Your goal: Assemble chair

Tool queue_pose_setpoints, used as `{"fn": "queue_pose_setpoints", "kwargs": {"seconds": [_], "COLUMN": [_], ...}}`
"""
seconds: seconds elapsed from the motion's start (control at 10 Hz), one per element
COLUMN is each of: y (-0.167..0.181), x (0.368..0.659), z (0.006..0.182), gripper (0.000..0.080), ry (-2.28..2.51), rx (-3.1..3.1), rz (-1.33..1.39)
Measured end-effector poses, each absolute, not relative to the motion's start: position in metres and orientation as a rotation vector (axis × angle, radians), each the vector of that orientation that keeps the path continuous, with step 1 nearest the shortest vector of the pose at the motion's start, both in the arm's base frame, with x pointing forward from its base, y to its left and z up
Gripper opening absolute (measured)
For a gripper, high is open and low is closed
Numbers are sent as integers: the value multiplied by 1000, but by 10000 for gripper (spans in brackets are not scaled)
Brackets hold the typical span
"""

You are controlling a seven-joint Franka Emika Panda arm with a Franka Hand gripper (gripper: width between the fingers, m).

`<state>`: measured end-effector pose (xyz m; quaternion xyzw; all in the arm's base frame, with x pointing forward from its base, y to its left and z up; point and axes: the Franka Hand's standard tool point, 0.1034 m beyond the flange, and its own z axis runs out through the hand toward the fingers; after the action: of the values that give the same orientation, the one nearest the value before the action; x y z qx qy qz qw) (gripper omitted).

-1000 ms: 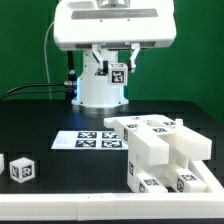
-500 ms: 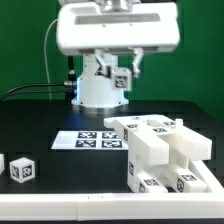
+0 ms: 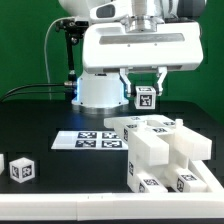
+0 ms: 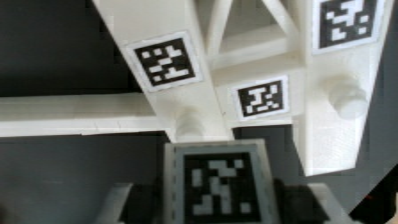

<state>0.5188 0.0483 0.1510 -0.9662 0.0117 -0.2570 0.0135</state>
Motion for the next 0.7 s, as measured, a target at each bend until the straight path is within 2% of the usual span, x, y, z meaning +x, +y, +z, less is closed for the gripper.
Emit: {"fn": "queue_pose_setpoints", "kwargs": {"seconds": [0.1, 0.3, 0.5, 0.7], "y": [52, 81, 105, 100], "x": [520, 530, 536, 536], "z": [152, 155, 151, 152], "gripper": [284, 284, 284, 284], "ry": [35, -5, -43, -31], "rx": [-3005, -2976, -2959, -2962], "rz": [-804, -829, -873, -873]}}
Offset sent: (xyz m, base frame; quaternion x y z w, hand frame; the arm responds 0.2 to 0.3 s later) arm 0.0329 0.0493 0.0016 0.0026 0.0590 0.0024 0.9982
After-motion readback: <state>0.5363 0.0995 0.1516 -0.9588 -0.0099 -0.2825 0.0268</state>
